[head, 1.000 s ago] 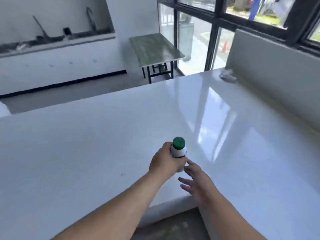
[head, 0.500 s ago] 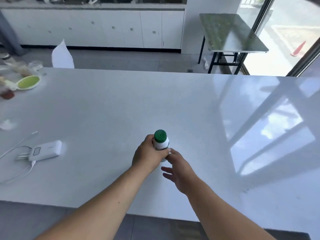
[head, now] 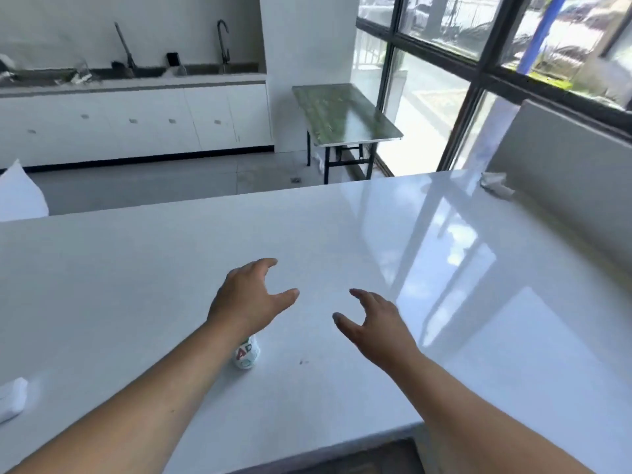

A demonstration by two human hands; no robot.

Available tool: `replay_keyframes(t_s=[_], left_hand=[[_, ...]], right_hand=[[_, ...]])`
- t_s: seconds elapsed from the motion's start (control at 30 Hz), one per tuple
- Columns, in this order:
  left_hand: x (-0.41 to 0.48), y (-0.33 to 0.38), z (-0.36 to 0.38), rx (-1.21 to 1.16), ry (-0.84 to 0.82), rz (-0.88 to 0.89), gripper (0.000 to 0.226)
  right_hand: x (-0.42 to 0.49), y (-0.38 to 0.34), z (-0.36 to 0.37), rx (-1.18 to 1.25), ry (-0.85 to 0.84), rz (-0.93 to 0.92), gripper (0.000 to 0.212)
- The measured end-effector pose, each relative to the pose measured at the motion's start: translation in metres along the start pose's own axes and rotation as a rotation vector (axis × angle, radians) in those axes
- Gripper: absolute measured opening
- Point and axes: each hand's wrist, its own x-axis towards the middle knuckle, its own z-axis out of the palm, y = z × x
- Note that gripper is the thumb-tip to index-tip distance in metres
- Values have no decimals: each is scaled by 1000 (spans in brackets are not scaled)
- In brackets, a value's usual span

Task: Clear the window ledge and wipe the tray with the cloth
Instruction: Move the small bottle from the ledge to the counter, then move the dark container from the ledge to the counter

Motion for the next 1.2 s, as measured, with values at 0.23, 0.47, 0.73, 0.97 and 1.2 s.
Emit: replay_keyframes(t_s=[0.23,0.47,0.73,0.97,1.2], left_hand=[[-30,238,137,132,-316,393,86],[-193,468,310,146,-592,851,87],[-433,637,496,254,-817,1161,90],[-580,699,616,331,-974,1263,98],[-640,724,698,356,-1059,1221,103]], right_hand=[[-126,164,-195,-319,317,225,84],[-372,369,-314,-213,614,748,80],[-619,547,-352,11,847,1134,78],[-701,663,-342,360,956,1258,73],[-681,733,-328,1155,1067,1266,51]])
